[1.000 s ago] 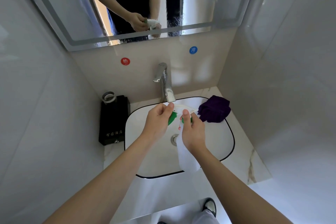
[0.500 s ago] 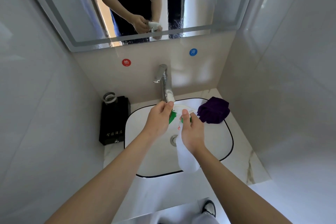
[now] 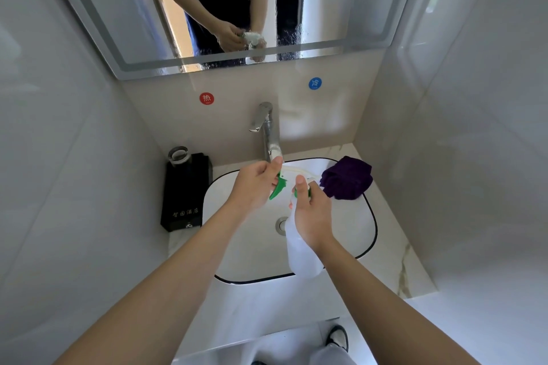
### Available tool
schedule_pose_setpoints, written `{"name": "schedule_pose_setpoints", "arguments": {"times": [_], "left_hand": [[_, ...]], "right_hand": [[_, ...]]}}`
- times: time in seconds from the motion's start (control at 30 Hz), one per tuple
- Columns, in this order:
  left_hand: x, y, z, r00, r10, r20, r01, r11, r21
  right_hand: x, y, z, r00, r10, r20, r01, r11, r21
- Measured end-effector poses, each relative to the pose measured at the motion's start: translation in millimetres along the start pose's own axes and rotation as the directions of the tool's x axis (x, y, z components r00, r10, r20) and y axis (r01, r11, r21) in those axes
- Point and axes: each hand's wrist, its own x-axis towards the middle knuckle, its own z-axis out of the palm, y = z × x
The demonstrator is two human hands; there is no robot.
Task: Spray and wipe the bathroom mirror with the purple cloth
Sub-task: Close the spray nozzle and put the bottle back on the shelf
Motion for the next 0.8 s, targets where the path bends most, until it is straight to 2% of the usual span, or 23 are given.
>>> {"name": "schedule_pose_setpoints", "arguments": {"times": [0.23, 0.33, 0.47, 0.67, 0.8], "left_hand": [[-4.8, -4.5, 3.0, 0.999, 0.035, 0.005, -0.035, 0.997, -0.073], [-2.8, 2.7, -1.1, 0.997, 0.061, 0.041, -0.061, 0.998, -0.017], [-7.9, 11.1, -5.9, 0.996, -0.019, 0.092, 0.02, 1.0, -0.02], [-5.8, 16.9, 5.4, 0.998, -0.062, -0.014, 0.062, 0.998, 0.014], [-12.3, 4.1, 7.0, 0.999, -0.038, 0.003, 0.038, 0.995, -0.088]], "right_hand": [[-1.1, -7.2, -1.6, 1.0, 0.016, 0.021, -0.016, 1.0, 0.024], [-1.3, -9.4, -0.8, 0.999, 0.027, 0.032, -0.028, 0.999, 0.043], [-1.1, -10.1, 1.5, 0.999, 0.03, 0.04, -0.031, 0.999, 0.041], [-7.2, -9.3, 2.8, 1.0, -0.004, -0.004, 0.004, 1.0, 0.018], [-6.9, -11.8, 3.7, 1.0, 0.023, -0.017, -0.022, 0.999, 0.034]]}}
